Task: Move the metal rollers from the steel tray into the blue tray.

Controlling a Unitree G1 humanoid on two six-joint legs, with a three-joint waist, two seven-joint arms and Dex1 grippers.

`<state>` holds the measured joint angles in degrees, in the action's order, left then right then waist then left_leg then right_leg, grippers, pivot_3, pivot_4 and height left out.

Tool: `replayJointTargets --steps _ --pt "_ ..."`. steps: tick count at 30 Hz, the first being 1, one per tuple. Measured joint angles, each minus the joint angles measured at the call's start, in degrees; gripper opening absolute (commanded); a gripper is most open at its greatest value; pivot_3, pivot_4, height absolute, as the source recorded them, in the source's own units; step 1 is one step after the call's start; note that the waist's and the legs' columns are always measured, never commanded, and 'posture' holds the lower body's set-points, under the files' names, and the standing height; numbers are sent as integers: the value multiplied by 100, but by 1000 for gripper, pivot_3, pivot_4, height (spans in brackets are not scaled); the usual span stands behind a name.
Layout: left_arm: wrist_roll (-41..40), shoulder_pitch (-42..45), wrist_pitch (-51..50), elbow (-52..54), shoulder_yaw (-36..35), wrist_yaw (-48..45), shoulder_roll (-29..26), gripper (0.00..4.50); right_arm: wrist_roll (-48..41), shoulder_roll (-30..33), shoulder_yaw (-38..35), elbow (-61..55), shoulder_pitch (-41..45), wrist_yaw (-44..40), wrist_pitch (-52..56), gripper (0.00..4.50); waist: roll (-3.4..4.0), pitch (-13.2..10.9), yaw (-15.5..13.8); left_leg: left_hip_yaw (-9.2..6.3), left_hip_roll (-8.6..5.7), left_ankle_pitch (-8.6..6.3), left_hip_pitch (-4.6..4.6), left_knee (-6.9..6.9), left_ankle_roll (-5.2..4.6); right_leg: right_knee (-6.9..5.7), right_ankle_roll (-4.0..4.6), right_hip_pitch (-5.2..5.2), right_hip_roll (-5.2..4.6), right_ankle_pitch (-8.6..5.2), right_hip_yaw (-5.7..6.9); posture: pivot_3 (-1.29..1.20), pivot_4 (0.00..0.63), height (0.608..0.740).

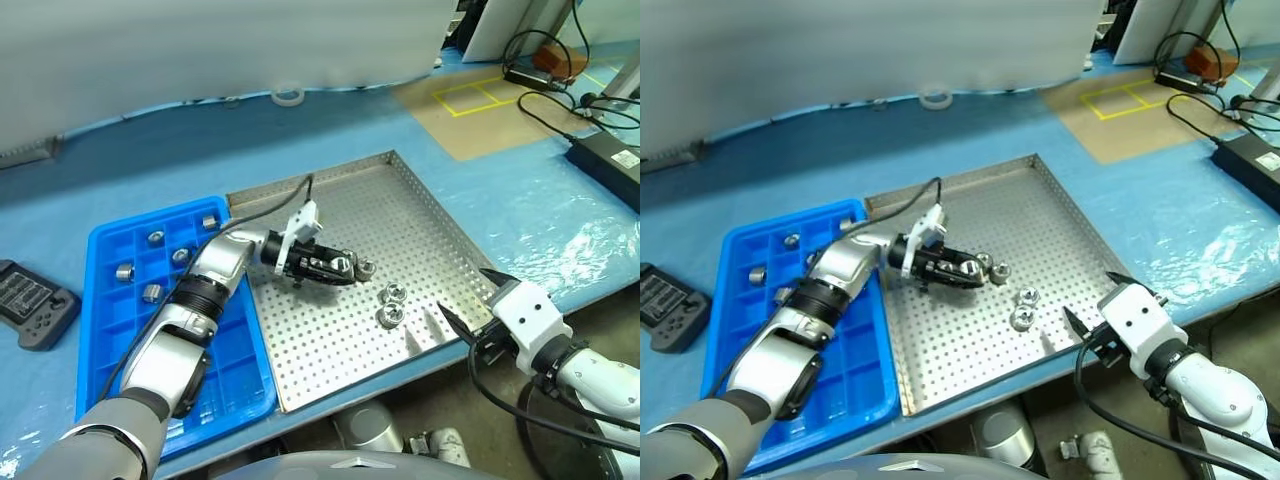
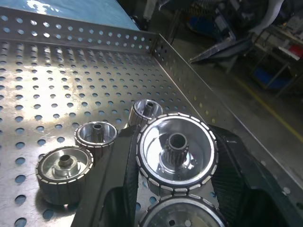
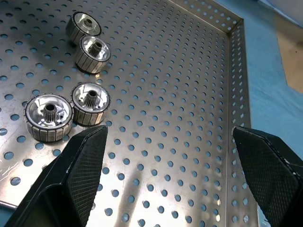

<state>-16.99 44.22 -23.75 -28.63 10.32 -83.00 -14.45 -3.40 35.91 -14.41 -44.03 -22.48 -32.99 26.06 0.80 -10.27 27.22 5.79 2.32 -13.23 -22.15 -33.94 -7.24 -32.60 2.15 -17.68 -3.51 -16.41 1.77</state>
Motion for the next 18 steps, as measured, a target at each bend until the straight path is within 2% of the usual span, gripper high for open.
replayJointTargets --steps 4,10,13,18 --pt "-214 283 2 -213 -453 205 -75 1715 4 44 230 307 360 -61 -96 4500 -1 -1 -95 0 -6 -1 2 -4 0 2 0 3 -3 0 -4 -473 150 740" --pt "-206 480 722 -1084 -946 703 -112 1715 11 116 485 803 1069 -167 -266 4500 -5 -3 -264 1 -6 1 -10 -4 -3 -2 0 -10 -3 0 -6 -393 150 740" --pt "-215 447 853 -1141 -1055 833 -109 1715 -6 119 732 1137 1769 -216 -343 4500 -10 -6 -376 0 -3 4 -44 -15 -8 -26 2 -48 -4 2 -3 -348 150 740" --pt "-419 255 689 -1039 -1337 1346 164 1715 1 -25 1256 1792 3218 -316 -526 4500 -12 -7 -603 2 -6 11 -48 -27 -14 -72 3 -60 -21 3 15 -305 150 740"
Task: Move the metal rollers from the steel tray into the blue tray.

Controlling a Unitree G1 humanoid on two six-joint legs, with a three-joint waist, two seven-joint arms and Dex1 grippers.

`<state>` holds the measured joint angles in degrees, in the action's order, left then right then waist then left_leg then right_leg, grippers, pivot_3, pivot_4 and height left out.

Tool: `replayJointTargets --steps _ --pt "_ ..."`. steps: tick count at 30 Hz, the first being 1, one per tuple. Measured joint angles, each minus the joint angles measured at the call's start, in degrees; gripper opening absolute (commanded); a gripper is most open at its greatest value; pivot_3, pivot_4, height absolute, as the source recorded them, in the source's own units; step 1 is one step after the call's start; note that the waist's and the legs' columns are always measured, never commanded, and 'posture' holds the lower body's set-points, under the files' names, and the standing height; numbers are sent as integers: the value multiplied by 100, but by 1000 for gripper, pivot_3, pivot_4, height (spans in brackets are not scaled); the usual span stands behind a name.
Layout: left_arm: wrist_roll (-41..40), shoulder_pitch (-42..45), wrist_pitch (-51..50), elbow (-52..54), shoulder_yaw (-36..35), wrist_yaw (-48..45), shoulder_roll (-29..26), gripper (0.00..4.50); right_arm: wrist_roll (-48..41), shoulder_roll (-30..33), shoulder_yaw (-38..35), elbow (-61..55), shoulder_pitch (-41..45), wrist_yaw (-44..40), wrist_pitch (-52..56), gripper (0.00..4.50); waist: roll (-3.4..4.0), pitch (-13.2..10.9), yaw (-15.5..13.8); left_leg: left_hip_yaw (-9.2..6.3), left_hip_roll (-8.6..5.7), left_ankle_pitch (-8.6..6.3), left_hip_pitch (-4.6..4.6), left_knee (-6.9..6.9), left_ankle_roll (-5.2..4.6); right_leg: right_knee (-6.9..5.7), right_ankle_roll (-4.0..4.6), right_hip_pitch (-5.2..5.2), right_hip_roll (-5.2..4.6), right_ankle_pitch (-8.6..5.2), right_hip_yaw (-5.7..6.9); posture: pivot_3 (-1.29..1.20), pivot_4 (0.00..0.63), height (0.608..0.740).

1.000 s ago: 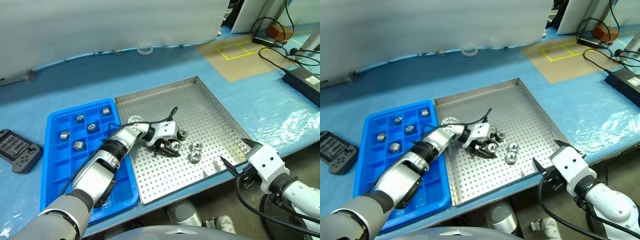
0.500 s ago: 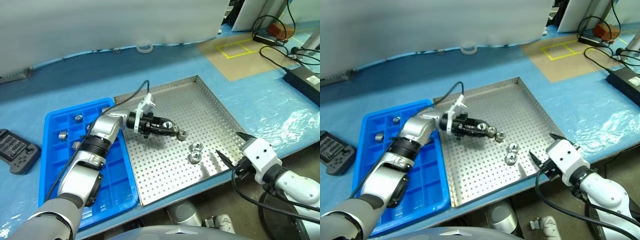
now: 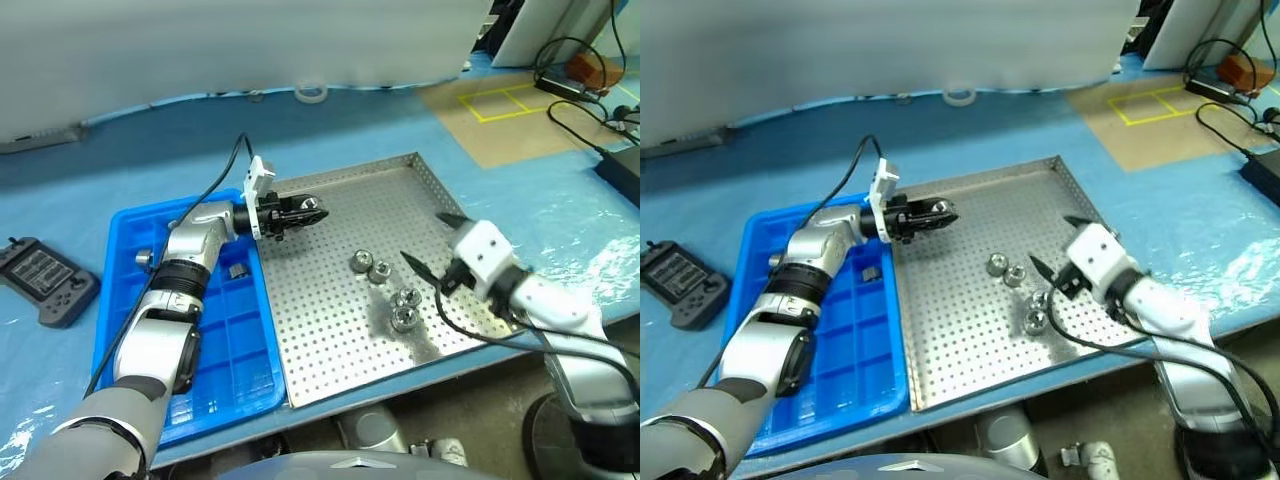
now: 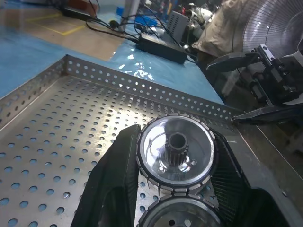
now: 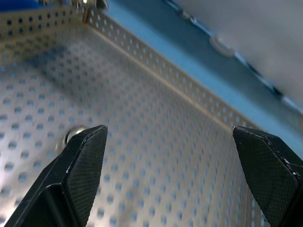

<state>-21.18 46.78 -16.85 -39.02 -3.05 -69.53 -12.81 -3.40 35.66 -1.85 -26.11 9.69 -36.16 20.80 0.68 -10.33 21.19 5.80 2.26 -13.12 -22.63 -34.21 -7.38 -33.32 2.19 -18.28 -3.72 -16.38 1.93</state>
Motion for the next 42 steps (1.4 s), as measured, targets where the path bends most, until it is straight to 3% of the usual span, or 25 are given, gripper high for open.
replayJointTargets --steps 4,12,17,24,33,42 --pt "-451 -104 -575 396 -263 552 502 1715 57 -238 477 497 627 -29 -265 4500 -2 -1 -348 2 4 14 -15 -4 -3 -24 2 -11 -16 -1 32 -283 150 740" --pt "-1829 627 -1296 392 -1790 3032 1731 1715 200 -645 820 1015 917 94 -523 4500 -2 -1 -998 14 -12 32 -66 -27 -23 -62 8 -60 -42 -1 31 -277 150 740" --pt "-2301 678 -2122 191 -1919 3541 2001 1715 272 -839 884 1197 1301 213 -654 4500 -2 -1 -1252 30 -14 39 -67 -28 -36 -69 15 -70 -44 4 18 -302 150 740" --pt "-2661 738 -2977 159 -1921 3451 1933 1715 484 -1256 906 1651 1671 639 -770 4500 -2 -1 -1371 59 -16 43 -67 -31 -41 -107 16 -95 -48 4 -10 -339 150 740" --pt "-2642 787 -2906 111 -1923 3471 1895 1715 679 -1417 934 1660 1653 846 -812 4500 -2 -1 -1409 75 -15 46 -64 -37 -47 -121 16 -101 -49 4 -29 -391 150 740" --pt "-2554 1201 -2336 -621 -2107 3617 1925 1715 674 -1423 866 1618 1579 1003 -776 4500 -3 -1 -1388 81 -14 46 -64 -36 -48 -122 16 -107 -49 4 -34 -401 150 740"
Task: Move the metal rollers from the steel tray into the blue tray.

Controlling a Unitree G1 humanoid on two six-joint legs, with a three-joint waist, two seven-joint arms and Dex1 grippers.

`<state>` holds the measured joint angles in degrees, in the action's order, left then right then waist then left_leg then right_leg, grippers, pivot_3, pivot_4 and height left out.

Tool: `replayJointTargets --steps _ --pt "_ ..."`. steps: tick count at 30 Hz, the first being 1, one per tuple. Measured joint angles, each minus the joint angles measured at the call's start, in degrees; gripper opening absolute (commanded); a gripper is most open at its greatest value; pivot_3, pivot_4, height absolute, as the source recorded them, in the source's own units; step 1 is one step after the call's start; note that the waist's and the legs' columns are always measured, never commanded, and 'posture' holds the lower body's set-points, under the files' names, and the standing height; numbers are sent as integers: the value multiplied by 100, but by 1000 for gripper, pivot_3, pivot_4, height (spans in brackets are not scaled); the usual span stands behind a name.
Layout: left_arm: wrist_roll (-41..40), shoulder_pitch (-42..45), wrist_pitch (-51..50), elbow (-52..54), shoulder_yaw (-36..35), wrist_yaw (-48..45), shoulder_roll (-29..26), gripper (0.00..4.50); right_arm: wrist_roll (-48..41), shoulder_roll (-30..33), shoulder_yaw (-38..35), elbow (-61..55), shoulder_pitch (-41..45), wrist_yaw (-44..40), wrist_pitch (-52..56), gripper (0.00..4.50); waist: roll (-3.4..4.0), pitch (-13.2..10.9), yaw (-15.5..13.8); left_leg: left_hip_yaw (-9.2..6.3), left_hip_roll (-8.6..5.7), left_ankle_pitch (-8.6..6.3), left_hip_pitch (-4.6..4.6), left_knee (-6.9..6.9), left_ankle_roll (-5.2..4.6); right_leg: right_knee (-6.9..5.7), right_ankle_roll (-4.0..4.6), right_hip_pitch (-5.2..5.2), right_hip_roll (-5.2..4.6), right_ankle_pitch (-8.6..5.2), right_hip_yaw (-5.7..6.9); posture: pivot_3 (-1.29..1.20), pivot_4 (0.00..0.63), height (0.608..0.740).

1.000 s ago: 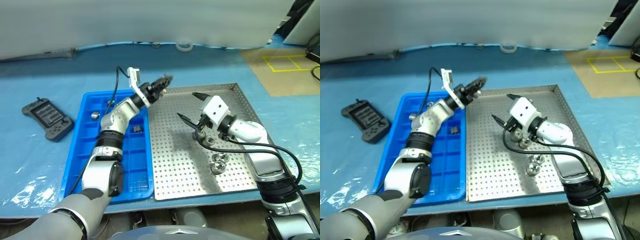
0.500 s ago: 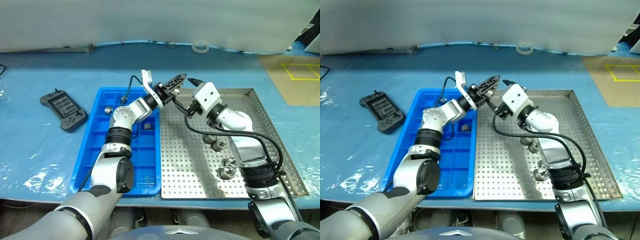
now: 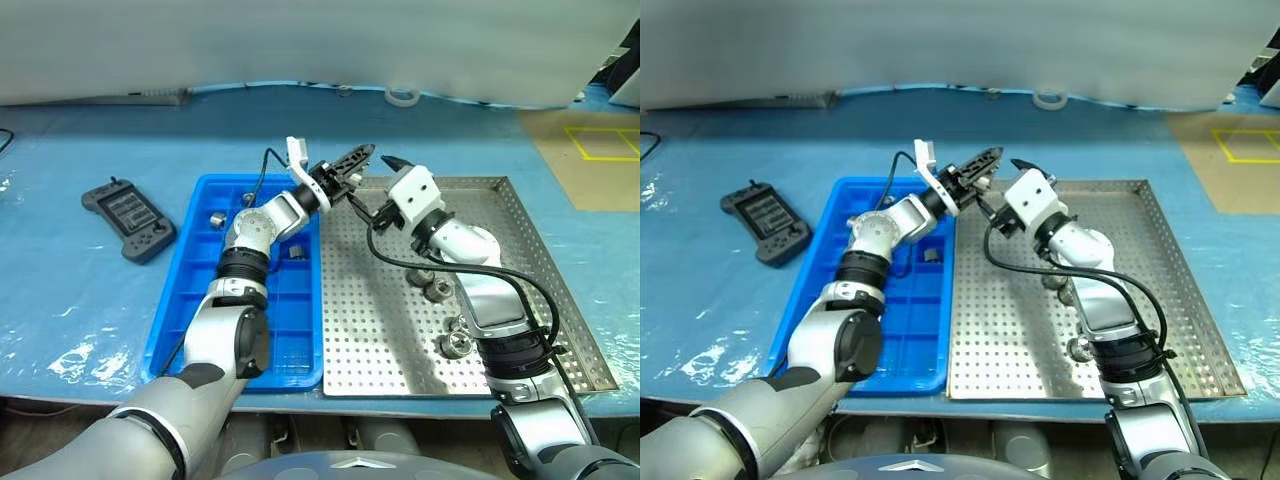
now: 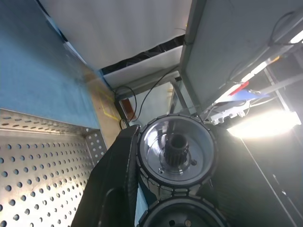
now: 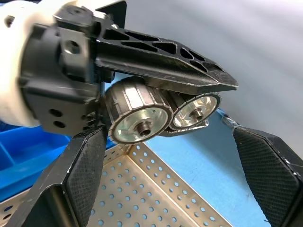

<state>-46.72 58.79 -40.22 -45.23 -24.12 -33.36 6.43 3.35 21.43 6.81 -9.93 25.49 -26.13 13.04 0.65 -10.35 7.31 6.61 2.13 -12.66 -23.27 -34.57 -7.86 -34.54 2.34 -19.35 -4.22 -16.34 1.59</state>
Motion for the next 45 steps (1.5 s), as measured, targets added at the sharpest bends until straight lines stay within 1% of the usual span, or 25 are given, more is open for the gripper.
replayJointTargets --steps 4,8,15,20,22,24,29,34,38,41,44,45 --pt "0 226 344 -403 -195 74 -58 1715 -51 -89 26 -15 8 -27 25 4500 0 0 -2 1 1 0 -3 1 0 0 0 -4 0 0 0 -400 150 740" --pt "-11 360 468 -613 -349 84 -108 1715 -148 -131 28 -50 64 -80 138 4500 0 0 -2 2 0 -2 -5 1 -3 1 0 -6 0 0 -1 -399 150 740" --pt "-24 357 141 -524 -308 -161 -75 1715 -218 -164 26 -111 70 -109 202 4500 -2 -1 -2 6 1 -2 -8 1 -3 0 0 -11 -1 0 -4 -403 150 740" --pt "-8 166 -110 -5 -168 -475 -126 1715 -231 -223 49 -247 69 -109 182 4500 -3 -2 9 8 3 -2 -6 5 -3 -1 0 -15 -1 0 -5 -409 150 740" --pt "32 114 -154 89 -126 -534 -150 1715 -232 -243 72 -250 66 -121 182 4109 -3 -2 -1 9 3 -2 -8 5 -2 -1 0 -16 -1 0 -4 -414 150 740" --pt "80 97 -154 157 -94 -542 -156 1715 -243 -265 125 -260 47 -130 180 3601 -3 -2 -5 11 2 -2 -10 4 -3 1 0 -15 -1 0 -5 -415 150 740" --pt "102 98 -150 209 -87 -562 -162 1715 -298 -283 235 -296 -5 -166 185 1979 -4 -3 1 15 1 -4 -12 5 -6 3 0 -18 -2 0 -8 -423 150 740" --pt "106 76 -254 220 23 -735 -107 1715 -190 -221 112 -238 -14 -2 274 385 -10 -6 0 17 2 -3 -14 5 -6 3 0 -20 -3 0 -8 -428 150 740" --pt "190 76 -278 195 207 -818 -41 1715 -129 -141 112 -204 -66 11 348 385 -11 -7 16 19 2 -4 -13 5 -6 2 0 -21 -3 0 -10 -428 150 740" --pt "258 77 -305 43 286 -831 -62 1715 -151 106 54 -339 -268 -122 353 385 -12 -7 -9 19 2 -4 -15 5 -6 3 0 -21 -3 0 -10 -428 150 740" --pt "314 78 -287 -169 303 -833 -181 1715 -279 335 -206 -491 -480 -238 353 953 -12 -8 4 21 2 -5 -15 5 -8 4 0 -23 -3 0 -13 -428 150 740" --pt "324 87 -261 -228 298 -833 -228 1715 -350 411 -294 -545 -542 -291 354 1283 -13 -8 11 22 2 -5 -14 5 -8 3 0 -23 -3 0 -13 -428 150 740"
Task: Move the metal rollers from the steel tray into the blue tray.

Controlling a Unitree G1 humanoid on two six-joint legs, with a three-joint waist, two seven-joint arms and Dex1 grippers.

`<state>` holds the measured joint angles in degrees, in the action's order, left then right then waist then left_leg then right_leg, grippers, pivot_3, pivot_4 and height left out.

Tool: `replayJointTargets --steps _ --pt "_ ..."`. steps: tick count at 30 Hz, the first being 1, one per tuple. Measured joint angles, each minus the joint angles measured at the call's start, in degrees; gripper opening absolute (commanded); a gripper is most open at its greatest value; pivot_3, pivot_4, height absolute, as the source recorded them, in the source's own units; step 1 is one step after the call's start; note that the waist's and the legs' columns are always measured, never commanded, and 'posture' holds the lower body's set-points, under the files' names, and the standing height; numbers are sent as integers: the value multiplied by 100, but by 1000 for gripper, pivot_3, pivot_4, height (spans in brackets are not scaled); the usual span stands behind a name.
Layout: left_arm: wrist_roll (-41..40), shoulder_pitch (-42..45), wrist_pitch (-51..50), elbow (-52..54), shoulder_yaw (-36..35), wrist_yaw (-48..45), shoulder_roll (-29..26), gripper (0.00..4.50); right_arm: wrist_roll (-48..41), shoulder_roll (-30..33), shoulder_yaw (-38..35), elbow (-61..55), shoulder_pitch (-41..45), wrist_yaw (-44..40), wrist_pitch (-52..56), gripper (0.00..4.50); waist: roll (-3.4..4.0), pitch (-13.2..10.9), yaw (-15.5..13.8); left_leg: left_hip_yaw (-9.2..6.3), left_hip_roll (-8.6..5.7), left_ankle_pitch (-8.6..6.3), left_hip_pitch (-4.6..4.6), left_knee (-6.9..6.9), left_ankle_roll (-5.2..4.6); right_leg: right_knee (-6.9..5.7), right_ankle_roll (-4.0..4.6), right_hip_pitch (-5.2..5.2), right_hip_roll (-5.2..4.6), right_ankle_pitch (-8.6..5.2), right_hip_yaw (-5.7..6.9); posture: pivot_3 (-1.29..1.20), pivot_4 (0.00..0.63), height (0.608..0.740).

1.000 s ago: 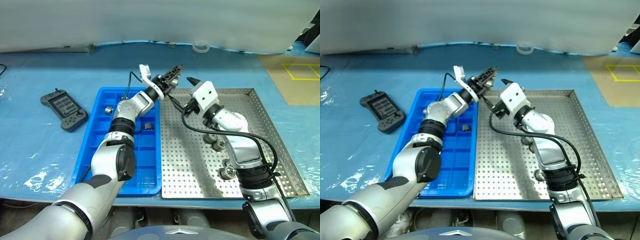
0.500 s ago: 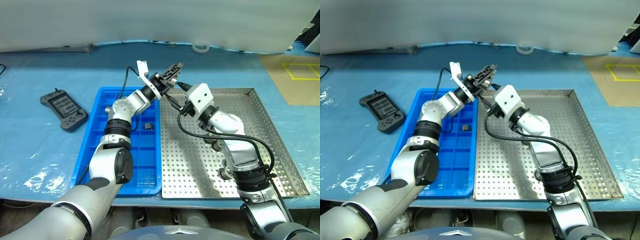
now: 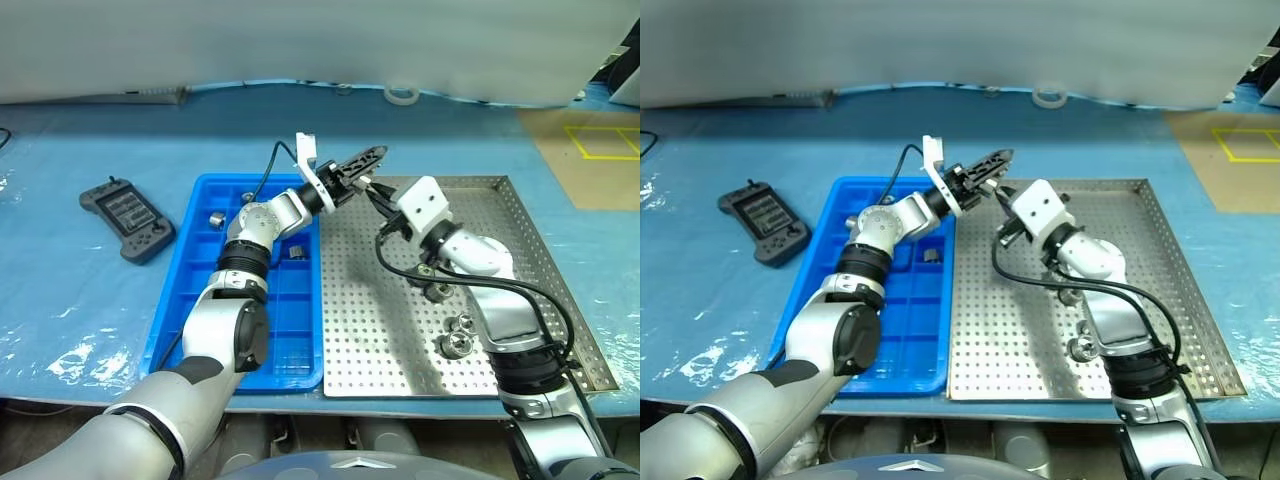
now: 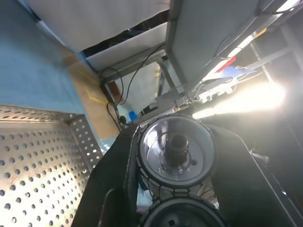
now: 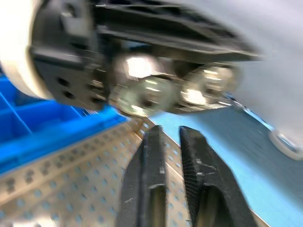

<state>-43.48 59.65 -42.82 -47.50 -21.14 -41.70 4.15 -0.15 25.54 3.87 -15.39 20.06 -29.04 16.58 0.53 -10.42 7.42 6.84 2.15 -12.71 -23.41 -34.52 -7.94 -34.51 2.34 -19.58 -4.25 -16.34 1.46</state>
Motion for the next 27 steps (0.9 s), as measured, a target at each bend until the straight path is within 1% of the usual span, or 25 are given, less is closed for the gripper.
replayJointTargets --steps 2,3,6,7,8,17,27 --pt "8 55 68 -128 -30 0 -77 1715 -76 58 -83 -78 -80 -101 7 2001 0 0 12 0 2 0 3 0 1 -3 0 -1 0 0 0 -432 150 740" --pt "7 83 116 -179 -51 0 -97 1715 -124 69 -86 -106 -92 -133 22 2274 0 0 23 0 3 1 3 0 1 -4 0 -1 0 0 0 -432 150 740" --pt "7 197 193 -348 -105 -34 -126 1715 -238 36 -98 -187 -66 -139 172 3282 0 0 30 6 6 1 2 0 1 -3 0 -1 0 0 1 -436 150 740" --pt "7 226 213 -375 -104 -51 -124 1715 -247 31 -96 -201 -59 -142 228 3700 0 0 31 7 6 0 1 0 1 -1 0 -1 0 0 1 -436 150 740" --pt "7 243 223 -388 -104 -64 -124 1715 -247 36 -90 -207 -52 -167 285 3969 0 0 36 7 5 0 0 0 0 0 0 -1 0 0 1 -436 150 740" --pt "8 266 203 -400 -57 -173 33 1715 -34 -109 160 -101 193 6 215 3969 0 0 115 14 5 -1 -14 0 -2 -2 0 -20 -3 0 0 -438 150 740" --pt "9 265 161 -329 -26 -172 4 1715 -2 -217 238 -62 322 7 192 3969 0 0 131 16 7 0 -17 0 -2 -11 0 -29 -3 0 0 -447 150 740"
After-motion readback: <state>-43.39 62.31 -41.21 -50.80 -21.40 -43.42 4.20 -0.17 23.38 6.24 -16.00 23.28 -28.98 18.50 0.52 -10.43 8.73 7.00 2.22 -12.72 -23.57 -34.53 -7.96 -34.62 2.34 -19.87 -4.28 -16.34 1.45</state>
